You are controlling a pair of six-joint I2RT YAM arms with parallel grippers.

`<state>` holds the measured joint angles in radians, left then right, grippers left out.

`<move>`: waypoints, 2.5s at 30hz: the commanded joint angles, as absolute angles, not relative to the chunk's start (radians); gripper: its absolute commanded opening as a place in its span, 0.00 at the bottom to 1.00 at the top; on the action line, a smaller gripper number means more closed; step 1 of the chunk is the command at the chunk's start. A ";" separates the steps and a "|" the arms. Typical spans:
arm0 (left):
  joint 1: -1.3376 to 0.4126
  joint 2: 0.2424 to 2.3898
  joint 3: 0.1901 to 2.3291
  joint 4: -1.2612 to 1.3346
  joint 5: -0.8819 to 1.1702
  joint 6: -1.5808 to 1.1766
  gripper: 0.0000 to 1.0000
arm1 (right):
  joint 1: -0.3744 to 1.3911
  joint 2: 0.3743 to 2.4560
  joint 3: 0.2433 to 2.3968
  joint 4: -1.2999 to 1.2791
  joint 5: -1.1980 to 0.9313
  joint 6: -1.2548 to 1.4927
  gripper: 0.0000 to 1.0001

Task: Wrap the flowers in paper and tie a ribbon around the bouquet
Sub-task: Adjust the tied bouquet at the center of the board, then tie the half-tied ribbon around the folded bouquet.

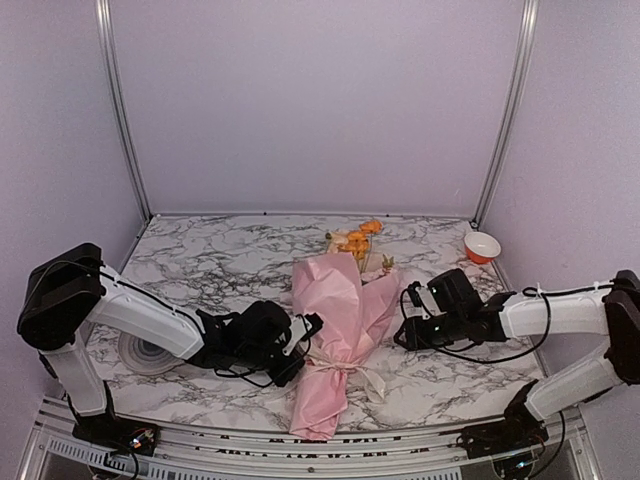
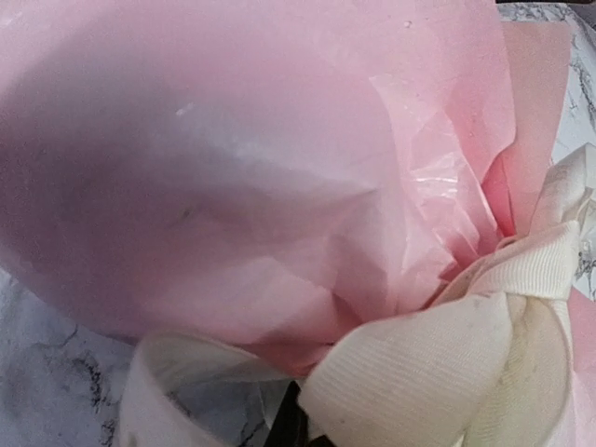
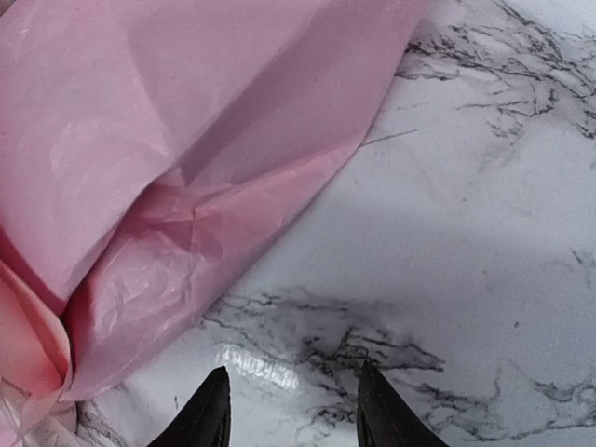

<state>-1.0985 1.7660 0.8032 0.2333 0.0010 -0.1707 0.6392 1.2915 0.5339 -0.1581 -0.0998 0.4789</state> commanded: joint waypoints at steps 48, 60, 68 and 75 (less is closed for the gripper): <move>-1.080 1.718 0.799 0.062 0.020 0.224 0.88 | 0.819 1.405 0.708 -0.610 -0.098 0.408 0.85; -1.059 1.736 0.800 0.136 0.137 0.224 0.20 | 0.819 1.458 0.692 -0.470 -0.093 0.364 0.72; -0.985 1.695 0.806 0.154 -0.011 0.116 0.00 | 0.818 1.448 0.661 -0.460 -0.095 0.391 0.00; -0.904 1.717 0.856 0.176 -0.171 0.017 0.00 | 0.822 1.393 0.578 -0.442 -0.192 0.424 0.00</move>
